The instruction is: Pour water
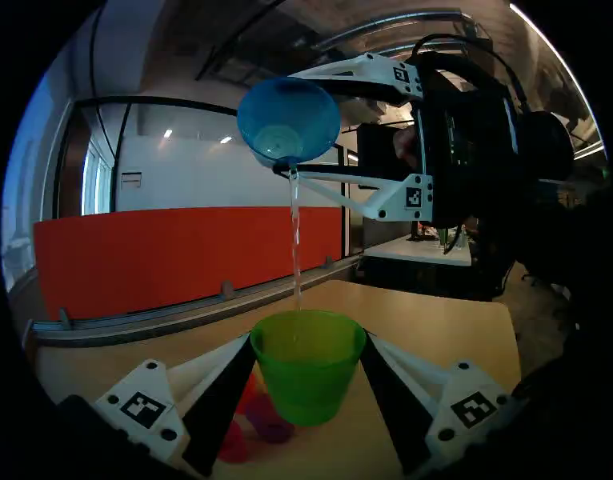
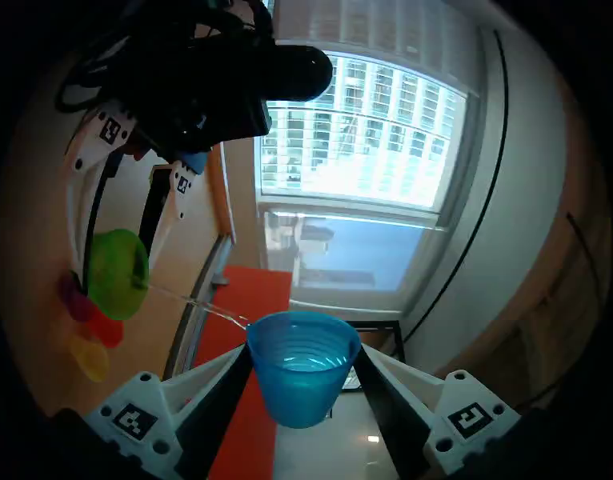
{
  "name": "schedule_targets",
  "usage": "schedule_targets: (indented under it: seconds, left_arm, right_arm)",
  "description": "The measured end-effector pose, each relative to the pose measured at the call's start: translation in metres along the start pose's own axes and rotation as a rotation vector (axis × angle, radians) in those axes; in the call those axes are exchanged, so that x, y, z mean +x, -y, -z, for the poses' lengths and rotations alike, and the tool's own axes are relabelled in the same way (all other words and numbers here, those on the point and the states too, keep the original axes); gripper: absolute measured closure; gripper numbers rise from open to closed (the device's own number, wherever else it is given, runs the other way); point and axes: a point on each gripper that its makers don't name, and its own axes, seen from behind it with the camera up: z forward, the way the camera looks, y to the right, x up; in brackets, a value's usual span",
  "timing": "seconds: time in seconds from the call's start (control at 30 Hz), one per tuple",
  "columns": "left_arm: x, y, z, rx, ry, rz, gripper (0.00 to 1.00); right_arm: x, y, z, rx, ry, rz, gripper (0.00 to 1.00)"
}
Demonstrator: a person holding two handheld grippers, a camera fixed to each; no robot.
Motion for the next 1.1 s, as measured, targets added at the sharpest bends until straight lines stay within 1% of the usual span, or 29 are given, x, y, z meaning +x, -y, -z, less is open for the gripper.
schedule_targets:
  seconds: [0.27, 0.37, 0.57, 0.67, 0.77, 0.97, 1.1]
  left_arm:
    - [0.000, 0.000, 0.000, -0.002, 0.000, -0.001, 0.12]
    - [0.000, -0.001, 0.000, -0.004, -0.001, -0.001, 0.12]
    - [0.001, -0.001, 0.000, -0.001, -0.003, -0.004, 0.12]
    - [0.002, 0.000, 0.000, -0.001, -0.003, -0.005, 0.12]
    - [0.003, 0.001, 0.001, 0.002, -0.005, -0.007, 0.12]
    - [0.005, 0.000, 0.003, 0.003, -0.007, -0.009, 0.12]
    - [0.006, 0.000, 0.003, 0.006, -0.009, -0.009, 0.12]
  right_arm:
    - [0.000, 0.002, -0.002, 0.003, 0.004, 0.058, 0.10]
    - [0.001, 0.004, -0.002, 0.003, 0.003, 0.069, 0.10]
    - [0.003, 0.002, 0.000, -0.001, -0.005, 0.050, 0.10]
    - [0.002, 0.002, 0.001, -0.001, -0.006, 0.023, 0.10]
    - [0.000, 0.004, 0.001, 0.006, -0.001, -0.023, 0.10]
    - [-0.005, 0.007, 0.003, 0.013, 0.002, -0.154, 0.10]
    - [-0.008, 0.010, 0.004, 0.014, 0.007, -0.271, 0.10]
